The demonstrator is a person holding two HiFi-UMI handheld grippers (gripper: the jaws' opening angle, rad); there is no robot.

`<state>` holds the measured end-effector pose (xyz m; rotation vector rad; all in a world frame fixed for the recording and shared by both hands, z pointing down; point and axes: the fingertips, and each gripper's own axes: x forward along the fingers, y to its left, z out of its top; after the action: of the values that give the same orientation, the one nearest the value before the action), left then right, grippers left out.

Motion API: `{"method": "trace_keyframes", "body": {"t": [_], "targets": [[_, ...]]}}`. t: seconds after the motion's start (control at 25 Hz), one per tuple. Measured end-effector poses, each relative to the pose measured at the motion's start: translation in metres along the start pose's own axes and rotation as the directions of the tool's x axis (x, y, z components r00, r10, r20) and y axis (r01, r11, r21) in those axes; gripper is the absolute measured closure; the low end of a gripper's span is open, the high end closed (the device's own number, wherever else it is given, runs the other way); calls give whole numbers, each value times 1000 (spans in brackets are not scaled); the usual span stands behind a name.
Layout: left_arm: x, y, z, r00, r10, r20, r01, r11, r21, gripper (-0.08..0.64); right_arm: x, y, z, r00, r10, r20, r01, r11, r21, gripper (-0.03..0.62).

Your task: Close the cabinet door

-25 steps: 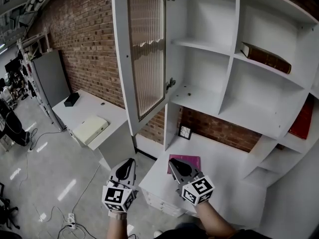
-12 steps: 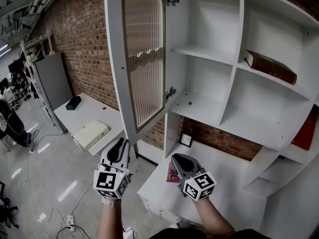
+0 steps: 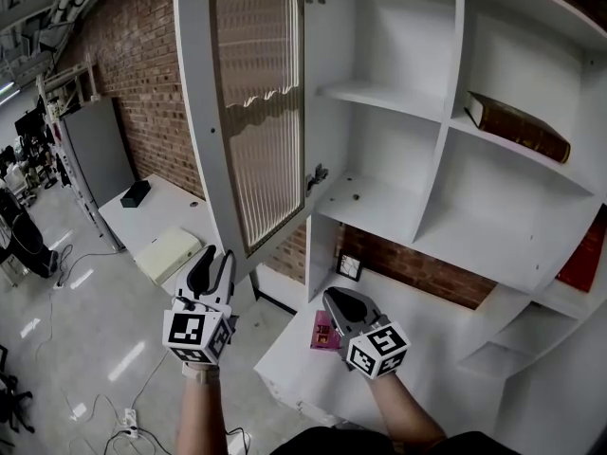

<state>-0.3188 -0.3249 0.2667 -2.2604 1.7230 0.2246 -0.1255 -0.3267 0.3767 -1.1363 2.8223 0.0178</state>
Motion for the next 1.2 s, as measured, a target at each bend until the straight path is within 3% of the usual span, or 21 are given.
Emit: {"method": "trace_keyframes", "body": {"t": [0.48, 0.76, 1.2], "targets": [[19, -4, -22, 998, -24, -64, 23, 1000, -18, 437, -3, -17, -4, 1000, -21, -12, 21, 1000, -5, 555], [18, -4, -21, 999, -20, -50, 18, 999, -39, 460, -11, -23, -10, 999, -42, -22, 43, 999, 4, 555], [7, -20, -13, 996, -80, -37, 78, 995, -56, 483, -29, -12, -14, 996, -81, -28, 82, 997, 18, 555]]}}
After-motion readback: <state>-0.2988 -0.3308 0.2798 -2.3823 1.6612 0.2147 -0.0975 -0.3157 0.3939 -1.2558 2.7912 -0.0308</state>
